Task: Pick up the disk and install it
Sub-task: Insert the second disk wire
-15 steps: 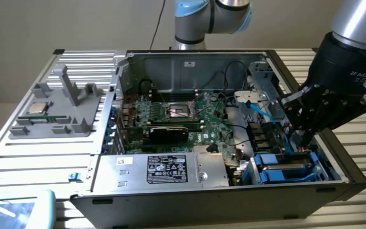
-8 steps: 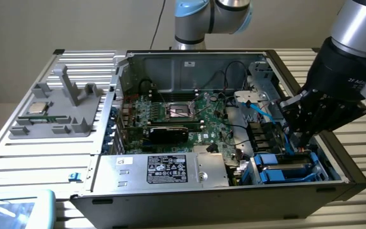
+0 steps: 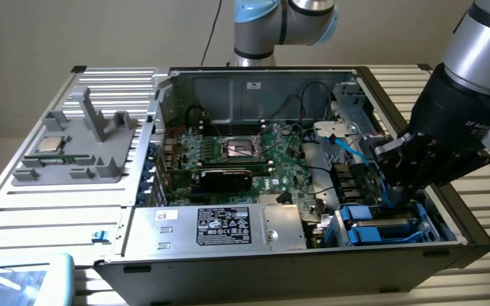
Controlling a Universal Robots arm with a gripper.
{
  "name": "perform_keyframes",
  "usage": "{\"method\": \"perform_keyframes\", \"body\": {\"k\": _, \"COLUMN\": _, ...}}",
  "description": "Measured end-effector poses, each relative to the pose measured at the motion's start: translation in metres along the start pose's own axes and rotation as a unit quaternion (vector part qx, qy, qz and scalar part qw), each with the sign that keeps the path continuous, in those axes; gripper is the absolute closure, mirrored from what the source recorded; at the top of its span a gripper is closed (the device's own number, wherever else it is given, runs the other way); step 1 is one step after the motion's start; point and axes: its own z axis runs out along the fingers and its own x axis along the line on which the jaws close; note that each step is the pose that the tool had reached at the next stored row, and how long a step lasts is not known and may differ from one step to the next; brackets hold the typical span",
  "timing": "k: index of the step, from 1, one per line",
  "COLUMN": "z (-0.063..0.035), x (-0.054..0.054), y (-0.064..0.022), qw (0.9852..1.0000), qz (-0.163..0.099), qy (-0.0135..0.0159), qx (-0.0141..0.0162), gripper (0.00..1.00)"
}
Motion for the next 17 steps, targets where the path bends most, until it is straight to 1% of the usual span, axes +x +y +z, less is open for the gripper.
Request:
{"method": "perform_keyframes", "body": {"k": 2, "z": 0.0024, "x": 0.000, "y": 0.0005, "qw": 1.0000, "qz": 0.000, "qy": -0.0002, "qx": 0.0055, "gripper": 0.89}}
{"method": "perform_keyframes", "body": {"k": 4, "z": 0.0045, "x": 0.000, "y": 0.0005, "qw": 0.9999, "qz": 0.000, "qy": -0.0005, "qx": 0.0117, "gripper": 0.89}}
{"method": "perform_keyframes", "body": {"k": 5, "z": 0.0054, "x": 0.000, "y": 0.0004, "qw": 0.9999, "qz": 0.000, "qy": -0.0005, "qx": 0.0139, "gripper": 0.89}}
{"method": "perform_keyframes", "body": {"k": 6, "z": 0.0059, "x": 0.000, "y": 0.0005, "qw": 0.9999, "qz": 0.000, "qy": -0.0006, "qx": 0.0146, "gripper": 0.89}}
{"method": "perform_keyframes", "body": {"k": 8, "z": 0.0071, "x": 0.000, "y": 0.0005, "qw": 0.9999, "qz": 0.000, "qy": -0.0006, "qx": 0.0150, "gripper": 0.89}}
{"method": "perform_keyframes", "body": {"k": 12, "z": 0.0119, "x": 0.000, "y": 0.0005, "qw": 0.9999, "qz": 0.000, "qy": -0.0006, "qx": 0.0145, "gripper": 0.89}}
{"method": "perform_keyframes", "body": {"k": 13, "z": 0.0129, "x": 0.000, "y": 0.0004, "qw": 0.9999, "qz": 0.000, "qy": -0.0006, "qx": 0.0148, "gripper": 0.89}}
{"method": "perform_keyframes", "body": {"k": 15, "z": 0.0137, "x": 0.000, "y": 0.0005, "qw": 0.9999, "qz": 0.000, "qy": -0.0006, "qx": 0.0155, "gripper": 0.89}}
{"method": "perform_keyframes", "body": {"k": 17, "z": 0.0120, "x": -0.001, "y": 0.0004, "qw": 0.9999, "qz": 0.000, "qy": -0.0006, "qx": 0.0159, "gripper": 0.89}}
